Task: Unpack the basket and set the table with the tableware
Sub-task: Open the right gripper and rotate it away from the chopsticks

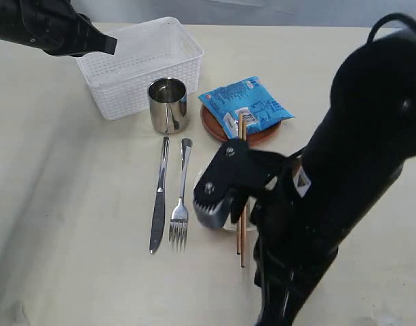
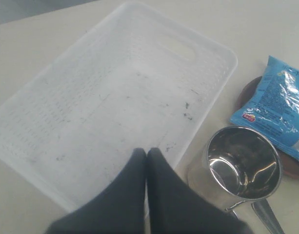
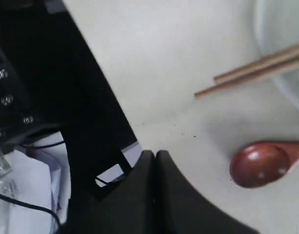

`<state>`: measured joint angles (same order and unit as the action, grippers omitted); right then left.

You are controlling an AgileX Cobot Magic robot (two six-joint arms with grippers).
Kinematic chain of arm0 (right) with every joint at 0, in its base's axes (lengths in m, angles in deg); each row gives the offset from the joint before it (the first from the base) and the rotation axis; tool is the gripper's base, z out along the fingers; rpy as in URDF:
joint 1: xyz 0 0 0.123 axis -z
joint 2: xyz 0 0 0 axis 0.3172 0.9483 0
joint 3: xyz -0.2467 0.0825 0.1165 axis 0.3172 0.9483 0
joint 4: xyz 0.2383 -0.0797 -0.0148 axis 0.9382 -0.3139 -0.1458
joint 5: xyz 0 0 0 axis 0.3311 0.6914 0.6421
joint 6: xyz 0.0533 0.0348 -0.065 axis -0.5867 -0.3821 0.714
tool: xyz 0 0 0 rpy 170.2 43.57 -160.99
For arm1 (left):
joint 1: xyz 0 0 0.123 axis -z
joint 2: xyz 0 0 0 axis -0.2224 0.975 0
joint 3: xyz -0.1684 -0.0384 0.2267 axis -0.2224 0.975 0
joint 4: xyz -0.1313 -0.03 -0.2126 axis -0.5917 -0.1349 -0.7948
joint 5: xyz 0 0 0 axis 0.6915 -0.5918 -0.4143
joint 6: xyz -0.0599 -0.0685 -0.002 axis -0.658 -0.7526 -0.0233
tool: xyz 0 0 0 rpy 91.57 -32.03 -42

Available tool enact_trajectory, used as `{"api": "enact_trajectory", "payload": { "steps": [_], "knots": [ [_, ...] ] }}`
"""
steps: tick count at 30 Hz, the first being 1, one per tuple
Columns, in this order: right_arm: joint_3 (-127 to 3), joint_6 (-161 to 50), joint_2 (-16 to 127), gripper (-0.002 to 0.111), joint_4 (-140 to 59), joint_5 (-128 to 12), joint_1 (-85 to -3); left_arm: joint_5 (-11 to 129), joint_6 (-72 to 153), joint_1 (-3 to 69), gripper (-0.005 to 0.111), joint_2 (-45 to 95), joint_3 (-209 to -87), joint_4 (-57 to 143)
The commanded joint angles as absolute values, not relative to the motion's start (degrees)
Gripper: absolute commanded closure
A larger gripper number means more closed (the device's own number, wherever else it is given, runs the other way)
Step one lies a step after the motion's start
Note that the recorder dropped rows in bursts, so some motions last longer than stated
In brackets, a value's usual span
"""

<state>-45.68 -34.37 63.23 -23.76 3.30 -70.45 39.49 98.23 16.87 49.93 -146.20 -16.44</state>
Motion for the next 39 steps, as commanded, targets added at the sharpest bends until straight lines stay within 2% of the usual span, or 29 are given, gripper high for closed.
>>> {"api": "enact_trajectory", "payload": {
  "steps": [1, 12, 22, 39],
  "knots": [
    [-43.22, -30.68, 62.87, 0.109, -27.58, -2.86, -75.8, 39.84, 98.13, 16.85, 0.107, 49.43, -145.64, -17.0],
    [-40.31, -30.43, 63.74, 0.109, -26.6, -11.8, -76.72, 39.84, 98.13, 16.85, 0.107, 49.43, -145.64, -17.0],
    [-40.19, -29.96, 73.68, 0.109, -28.78, -17.72, -76.72, 39.84, 98.13, 16.85, 0.107, 49.43, -145.64, -17.0],
    [-40.19, -34.62, 73.76, 0.109, -36.72, -21.86, -76.72, 39.84, 98.13, 16.85, 0.107, 49.43, -145.64, -17.0]
  ]
}}
